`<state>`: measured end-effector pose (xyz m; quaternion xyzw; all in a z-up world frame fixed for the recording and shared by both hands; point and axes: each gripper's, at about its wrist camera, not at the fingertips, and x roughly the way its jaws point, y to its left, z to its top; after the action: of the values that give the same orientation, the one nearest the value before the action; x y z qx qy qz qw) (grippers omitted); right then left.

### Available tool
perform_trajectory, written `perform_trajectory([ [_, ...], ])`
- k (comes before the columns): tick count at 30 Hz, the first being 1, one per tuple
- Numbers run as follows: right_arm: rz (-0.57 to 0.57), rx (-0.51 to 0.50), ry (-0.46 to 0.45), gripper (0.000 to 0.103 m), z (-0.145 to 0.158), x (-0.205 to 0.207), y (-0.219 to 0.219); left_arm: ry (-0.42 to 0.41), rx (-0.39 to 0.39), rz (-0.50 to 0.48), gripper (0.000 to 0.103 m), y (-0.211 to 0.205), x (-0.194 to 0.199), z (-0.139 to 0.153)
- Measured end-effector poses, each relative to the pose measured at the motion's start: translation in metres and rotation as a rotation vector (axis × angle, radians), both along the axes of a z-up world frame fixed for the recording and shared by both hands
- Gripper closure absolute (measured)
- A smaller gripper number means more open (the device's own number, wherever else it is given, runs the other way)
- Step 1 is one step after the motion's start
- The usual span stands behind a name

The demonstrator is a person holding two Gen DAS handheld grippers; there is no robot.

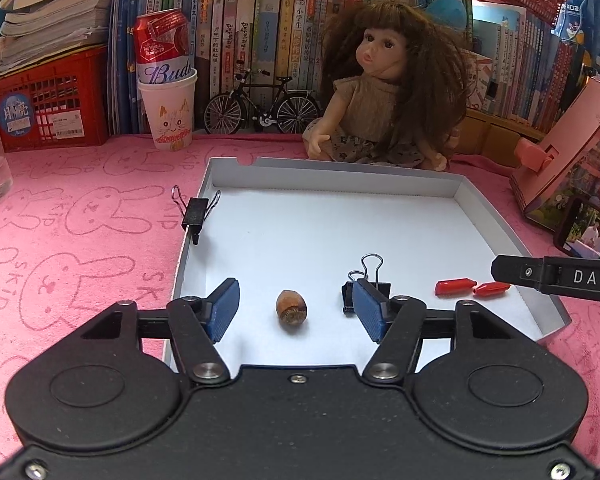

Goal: Organize rigid objects
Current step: 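Open the left tool to drop the hazelnut while the right tool drops the red cylinder, then move both tools back toward the black lids and remaining toys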

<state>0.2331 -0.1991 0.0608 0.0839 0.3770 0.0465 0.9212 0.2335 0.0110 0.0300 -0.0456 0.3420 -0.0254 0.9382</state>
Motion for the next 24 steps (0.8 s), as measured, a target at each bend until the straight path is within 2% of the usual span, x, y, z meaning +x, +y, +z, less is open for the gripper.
perform_trajectory([
  [11, 0.074, -0.029, -0.106, 0.016, 0.013, -0.044, 0.006, -0.07, -0.023, -0.034, 0.029, 0.008, -0.048, 0.015],
  [15, 0.103, -0.041, -0.139, 0.015, 0.016, -0.059, 0.009, -0.093, -0.024, -0.053, 0.027, 0.007, -0.067, 0.02],
  [24, 0.156, -0.062, -0.202, 0.003, 0.019, -0.093, 0.014, -0.127, -0.022, -0.08, 0.026, 0.008, -0.105, 0.023],
])
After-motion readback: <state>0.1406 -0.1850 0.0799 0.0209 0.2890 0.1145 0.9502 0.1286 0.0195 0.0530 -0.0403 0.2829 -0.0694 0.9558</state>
